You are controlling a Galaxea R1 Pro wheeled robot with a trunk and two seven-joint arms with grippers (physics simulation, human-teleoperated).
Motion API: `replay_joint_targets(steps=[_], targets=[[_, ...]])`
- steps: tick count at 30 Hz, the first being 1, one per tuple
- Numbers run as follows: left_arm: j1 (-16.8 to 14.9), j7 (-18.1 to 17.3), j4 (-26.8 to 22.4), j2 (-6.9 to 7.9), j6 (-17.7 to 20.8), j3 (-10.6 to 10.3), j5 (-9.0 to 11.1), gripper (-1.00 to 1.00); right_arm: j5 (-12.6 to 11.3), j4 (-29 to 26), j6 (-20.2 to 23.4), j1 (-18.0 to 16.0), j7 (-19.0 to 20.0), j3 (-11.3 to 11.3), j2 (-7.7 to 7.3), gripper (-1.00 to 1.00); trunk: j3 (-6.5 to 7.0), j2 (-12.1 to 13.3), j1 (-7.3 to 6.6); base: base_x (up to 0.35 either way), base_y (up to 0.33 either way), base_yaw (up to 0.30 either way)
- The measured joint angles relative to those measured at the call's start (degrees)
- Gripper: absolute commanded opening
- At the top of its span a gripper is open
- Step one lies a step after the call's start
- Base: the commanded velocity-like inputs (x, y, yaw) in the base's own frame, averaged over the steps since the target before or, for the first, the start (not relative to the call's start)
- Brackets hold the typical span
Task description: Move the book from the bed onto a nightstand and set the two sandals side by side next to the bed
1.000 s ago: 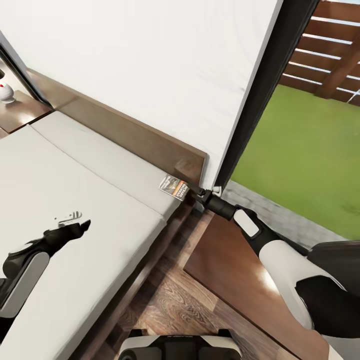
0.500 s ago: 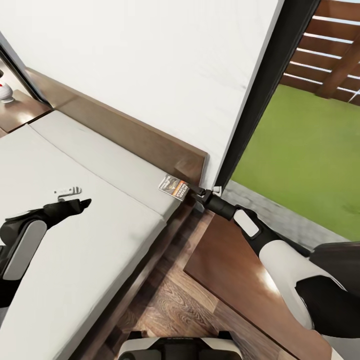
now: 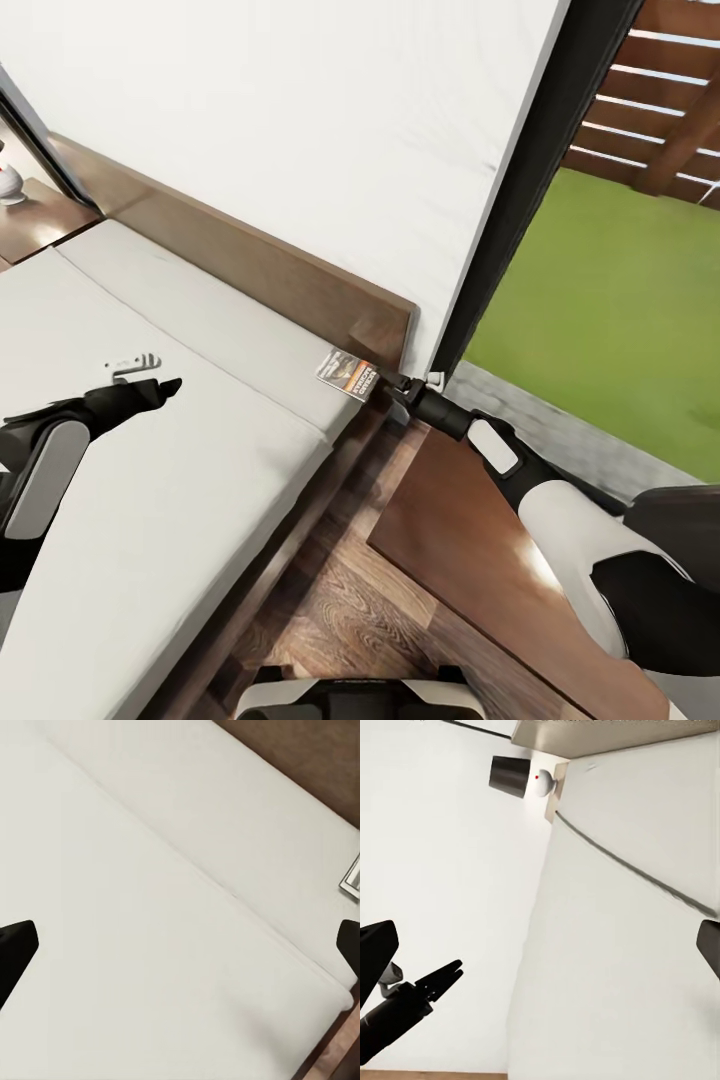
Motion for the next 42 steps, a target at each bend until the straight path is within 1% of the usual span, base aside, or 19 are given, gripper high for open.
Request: replay_joint_targets(steps=[7,11,17,26,33,36,38,39,40,42], targets=[[-1.2,-0.1,0.0,-0.03,-0.1,0.0,0.0,1.0,-1.0,0.0,-0.4,0.0,0.0,0.0,-0.03,1.0,-1.26,-2.8,1.54,0.0,0.0,0.0],[-2.0,0.0,-0.1,-0.01,0.0,0.0,0.1,1.0,-1.2,0.0,-0.2,0.0,0.6,0.0,-0.47,1.0,-1.98,-4.4,2.42,0.0,0.0,0.0],[-2.1,0.0,-0.1,-0.01,0.0,0.0,0.1,1.0,-1.2,0.0,-0.1,0.0,0.9,0.0,-0.82,1.0,-3.06,-6.8,3.74,0.0,0.0,0.0],[-2.1,0.0,-0.1,-0.01,0.0,0.0,0.1,1.0,-1.2,0.1,0.1,0.0,0.9,0.0,-0.87,1.0,-4.68,-10.4,5.72,0.0,0.0,0.0],[-2.2,0.0,-0.1,-0.01,0.0,0.0,0.1,1.0,-1.3,0.7,0.1,0.0,0.9,0.0,-0.88,1.0,-4.68,-10.5,5.72,0.0,0.0,0.0],[-3.2,0.1,-0.1,0.13,0.0,0.3,0.0,1.0,-1.2,1.1,0.2,0.0,0.6,0.0,-0.88,1.0,-4.68,-10.5,5.72,0.0,0.0,0.0],[-3.8,0.2,-0.1,0.27,0.0,1.1,0.0,1.0,-1.2,1.3,0.3,0.0,0.1,0.0,-0.88,1.0,-4.68,-10.5,5.72,0.0,0.0,0.0],[-3.8,0.2,-0.1,0.27,0.0,1.2,0.0,1.0,-1.2,1.3,0.3,0.0,0.1,0.0,-0.88,1.0,-4.68,-10.5,5.72,0.0,0.0,0.0],[-4.1,0.2,-0.1,0.39,0.6,2.9,-0.1,1.0,-1.2,2.1,0.4,0.0,-1.6,-0.1,-0.85,1.0,-4.68,-10.5,5.72,0.0,0.0,0.0],[-4.2,0.2,-0.1,0.45,1.3,3.8,0.1,1.0,-1.2,2.8,0.5,0.0,-2.9,-0.1,-0.8,1.0,-4.68,-10.5,5.72,0.0,0.0,0.0]])
